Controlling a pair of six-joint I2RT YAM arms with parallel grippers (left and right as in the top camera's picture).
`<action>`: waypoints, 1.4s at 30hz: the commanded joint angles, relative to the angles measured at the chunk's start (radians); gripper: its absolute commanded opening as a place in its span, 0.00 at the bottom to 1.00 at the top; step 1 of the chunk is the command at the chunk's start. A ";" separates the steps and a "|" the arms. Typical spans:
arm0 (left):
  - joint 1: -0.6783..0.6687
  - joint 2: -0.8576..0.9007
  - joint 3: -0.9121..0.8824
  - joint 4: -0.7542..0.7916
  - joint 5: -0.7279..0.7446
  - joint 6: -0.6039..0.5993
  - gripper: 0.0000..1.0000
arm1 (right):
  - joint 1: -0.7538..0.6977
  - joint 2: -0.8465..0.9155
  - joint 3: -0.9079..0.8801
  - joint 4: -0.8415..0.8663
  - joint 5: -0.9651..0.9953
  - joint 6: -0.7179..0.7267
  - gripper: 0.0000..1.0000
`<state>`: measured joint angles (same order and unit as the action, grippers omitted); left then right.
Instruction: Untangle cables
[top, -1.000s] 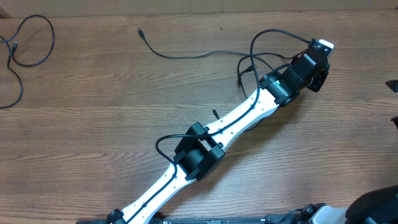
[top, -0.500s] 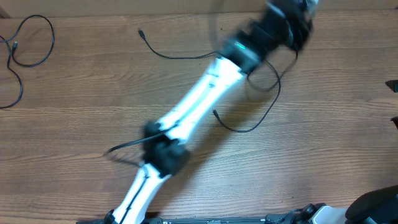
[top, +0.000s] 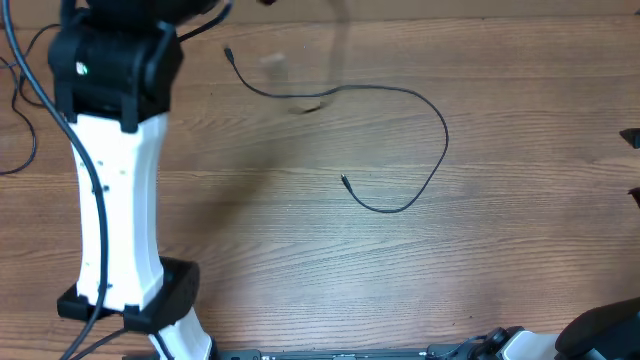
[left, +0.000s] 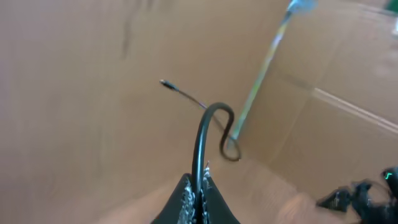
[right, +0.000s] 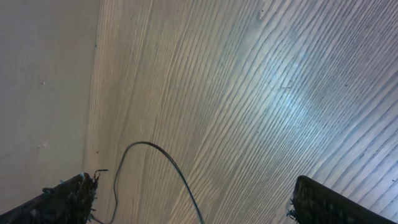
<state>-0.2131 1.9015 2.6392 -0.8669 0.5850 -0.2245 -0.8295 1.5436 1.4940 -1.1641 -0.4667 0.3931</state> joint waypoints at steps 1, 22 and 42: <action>0.110 0.047 -0.022 -0.088 0.008 0.042 0.04 | -0.001 -0.014 0.026 0.003 0.003 0.002 1.00; 0.305 0.057 -0.024 -0.236 -0.336 0.203 0.04 | -0.001 -0.014 0.026 0.003 0.004 0.002 1.00; 0.307 0.057 -0.030 -0.305 -0.787 0.191 0.04 | -0.001 -0.014 0.026 0.003 0.003 0.002 1.00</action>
<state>0.0898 1.9766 2.6034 -1.1603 -0.1619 -0.0448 -0.8295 1.5436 1.4940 -1.1641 -0.4671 0.3927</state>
